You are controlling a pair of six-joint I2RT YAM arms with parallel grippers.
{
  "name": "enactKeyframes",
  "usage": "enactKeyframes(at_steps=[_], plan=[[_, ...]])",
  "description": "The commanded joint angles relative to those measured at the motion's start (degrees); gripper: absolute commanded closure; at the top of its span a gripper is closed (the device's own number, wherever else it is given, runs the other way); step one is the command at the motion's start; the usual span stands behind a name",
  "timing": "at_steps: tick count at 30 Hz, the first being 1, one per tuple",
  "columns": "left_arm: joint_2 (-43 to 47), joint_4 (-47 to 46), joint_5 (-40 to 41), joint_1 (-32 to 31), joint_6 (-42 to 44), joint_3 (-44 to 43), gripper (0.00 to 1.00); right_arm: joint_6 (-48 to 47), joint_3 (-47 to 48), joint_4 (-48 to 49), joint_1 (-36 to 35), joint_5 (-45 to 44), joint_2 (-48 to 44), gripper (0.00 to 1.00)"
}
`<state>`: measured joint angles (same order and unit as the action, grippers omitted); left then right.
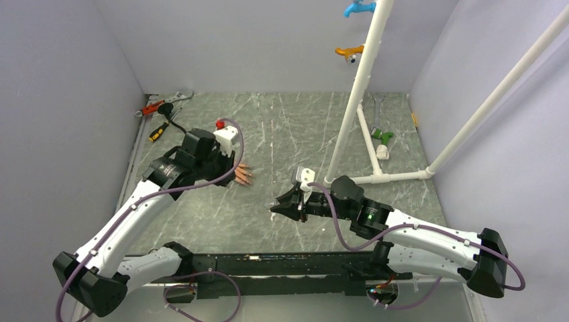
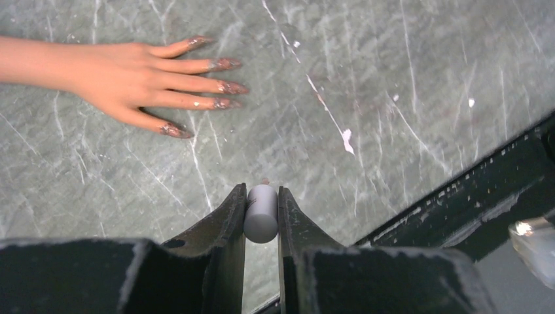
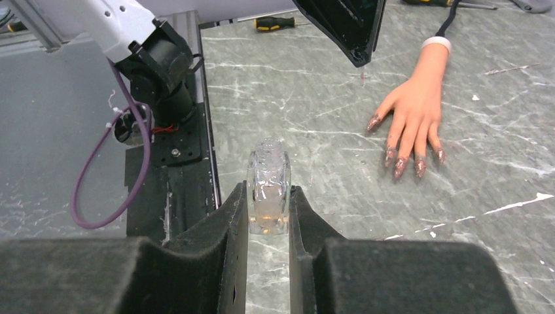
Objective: Paint the nails
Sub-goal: Paint the nail polish on the nail.
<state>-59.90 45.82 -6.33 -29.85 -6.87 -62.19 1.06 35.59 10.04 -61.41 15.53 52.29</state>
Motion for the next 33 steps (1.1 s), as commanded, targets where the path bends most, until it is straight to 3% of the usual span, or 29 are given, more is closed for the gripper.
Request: enactKeyframes(at_steps=[1, 13, 33], plan=[[-2.3, -8.5, -3.1, 5.4, -2.4, 2.5, 1.00, 0.1, -0.6, 6.1, 1.1, 1.5, 0.1, 1.00], [-6.9, -21.2, 0.4, 13.1, -9.8, 11.4, 1.00, -0.1, -2.5, 7.1, 2.7, 1.8, -1.6, 1.00], [-16.1, -19.8, 5.8, 14.5, -6.9, 11.6, 1.00, 1.4, -3.8, 10.6, 5.2, 5.3, 0.6, 1.00]])
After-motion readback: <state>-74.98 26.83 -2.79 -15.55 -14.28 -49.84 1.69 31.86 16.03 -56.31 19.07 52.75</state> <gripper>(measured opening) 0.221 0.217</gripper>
